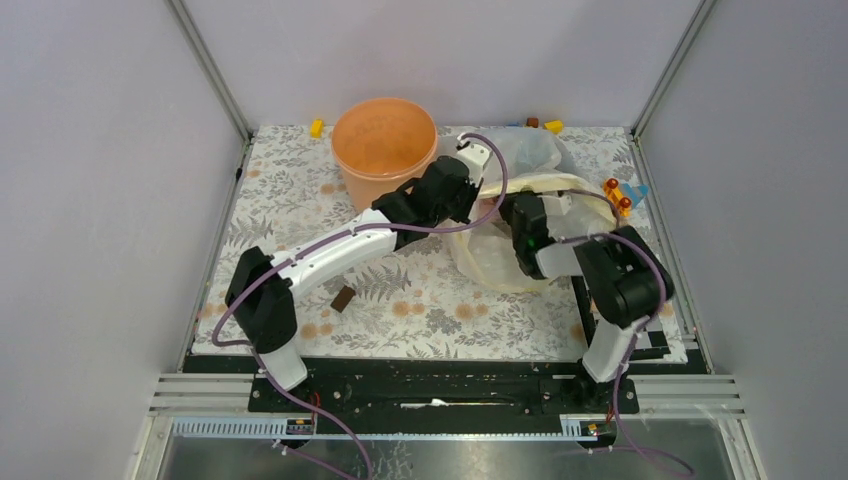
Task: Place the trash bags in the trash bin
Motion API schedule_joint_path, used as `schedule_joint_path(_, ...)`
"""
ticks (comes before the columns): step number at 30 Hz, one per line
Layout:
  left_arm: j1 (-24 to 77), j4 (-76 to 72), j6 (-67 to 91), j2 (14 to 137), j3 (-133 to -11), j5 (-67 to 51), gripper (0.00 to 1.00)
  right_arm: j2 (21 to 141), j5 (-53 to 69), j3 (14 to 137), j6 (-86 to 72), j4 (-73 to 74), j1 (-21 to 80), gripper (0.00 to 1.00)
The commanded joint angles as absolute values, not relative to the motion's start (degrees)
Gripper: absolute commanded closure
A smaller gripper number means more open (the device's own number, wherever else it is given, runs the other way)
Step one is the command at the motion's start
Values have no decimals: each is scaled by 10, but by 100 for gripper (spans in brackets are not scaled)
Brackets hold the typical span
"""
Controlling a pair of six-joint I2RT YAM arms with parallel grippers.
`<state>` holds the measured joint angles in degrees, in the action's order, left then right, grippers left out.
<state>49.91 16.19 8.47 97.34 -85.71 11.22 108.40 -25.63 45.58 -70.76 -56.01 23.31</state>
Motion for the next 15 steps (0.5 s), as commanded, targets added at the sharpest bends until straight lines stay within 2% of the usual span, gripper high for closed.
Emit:
schedule_joint_path(1,498,135,87,997,-886,123,100,946,-259,365,-664,-579,231,100)
schedule_joint_path(9,498,130,90,1029,-901,161,100,743,-142,277,-596,-473,231,100)
schedule_joint_path(15,497,130,92,1046,-905,162,100,632,-72,279,-527,-345,230,100)
